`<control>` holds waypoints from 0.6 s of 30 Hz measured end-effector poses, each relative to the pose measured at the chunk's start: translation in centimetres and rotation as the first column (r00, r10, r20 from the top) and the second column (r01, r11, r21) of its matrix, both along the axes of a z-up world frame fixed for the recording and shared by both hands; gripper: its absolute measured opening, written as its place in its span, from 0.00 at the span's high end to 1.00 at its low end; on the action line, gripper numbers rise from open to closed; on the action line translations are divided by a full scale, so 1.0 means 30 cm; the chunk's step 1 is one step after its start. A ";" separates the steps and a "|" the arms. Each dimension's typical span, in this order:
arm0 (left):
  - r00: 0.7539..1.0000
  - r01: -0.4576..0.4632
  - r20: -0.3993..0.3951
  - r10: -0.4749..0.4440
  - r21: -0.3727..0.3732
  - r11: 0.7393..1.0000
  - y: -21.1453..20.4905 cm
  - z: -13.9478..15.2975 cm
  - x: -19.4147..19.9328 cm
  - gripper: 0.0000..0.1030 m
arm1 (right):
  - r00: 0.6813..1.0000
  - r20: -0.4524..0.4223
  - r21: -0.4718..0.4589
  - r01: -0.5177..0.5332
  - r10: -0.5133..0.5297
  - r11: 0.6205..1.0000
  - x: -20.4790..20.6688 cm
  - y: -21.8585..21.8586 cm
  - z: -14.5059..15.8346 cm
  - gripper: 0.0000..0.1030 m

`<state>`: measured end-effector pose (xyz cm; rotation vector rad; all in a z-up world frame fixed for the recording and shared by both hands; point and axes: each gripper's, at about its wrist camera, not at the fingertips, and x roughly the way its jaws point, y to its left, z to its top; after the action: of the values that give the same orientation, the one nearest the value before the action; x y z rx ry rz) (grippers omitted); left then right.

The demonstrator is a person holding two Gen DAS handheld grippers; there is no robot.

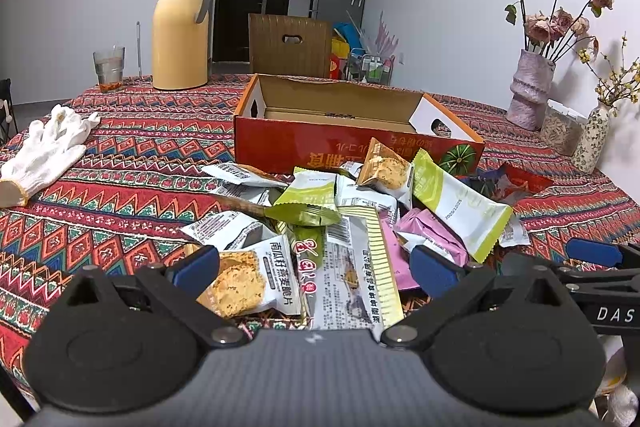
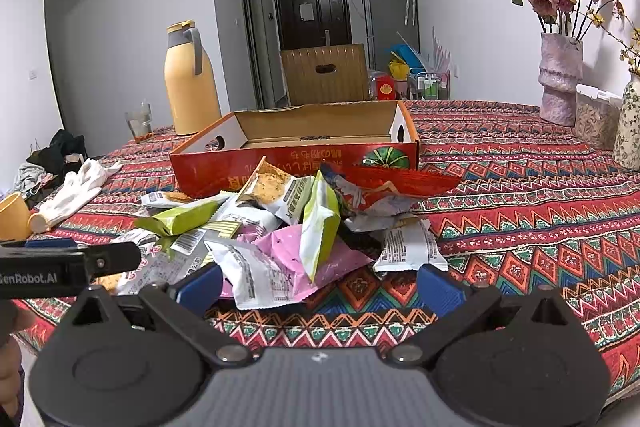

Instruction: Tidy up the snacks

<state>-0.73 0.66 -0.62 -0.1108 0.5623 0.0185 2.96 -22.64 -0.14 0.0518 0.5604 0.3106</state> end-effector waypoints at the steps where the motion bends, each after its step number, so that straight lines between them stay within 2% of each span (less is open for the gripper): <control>1: 1.000 0.000 -0.001 0.000 0.000 1.000 0.000 -0.001 0.000 0.00 | 1.000 -0.002 0.001 0.000 0.000 1.000 0.003 -0.001 -0.002 0.00; 18: 1.000 0.000 -0.005 0.000 0.000 1.000 -0.002 -0.005 0.002 0.00 | 1.000 -0.011 0.002 0.000 0.000 1.000 0.004 -0.003 -0.007 0.00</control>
<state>-0.67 0.59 -0.76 -0.1112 0.5668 0.0184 3.08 -22.73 -0.36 0.0551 0.5711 0.3114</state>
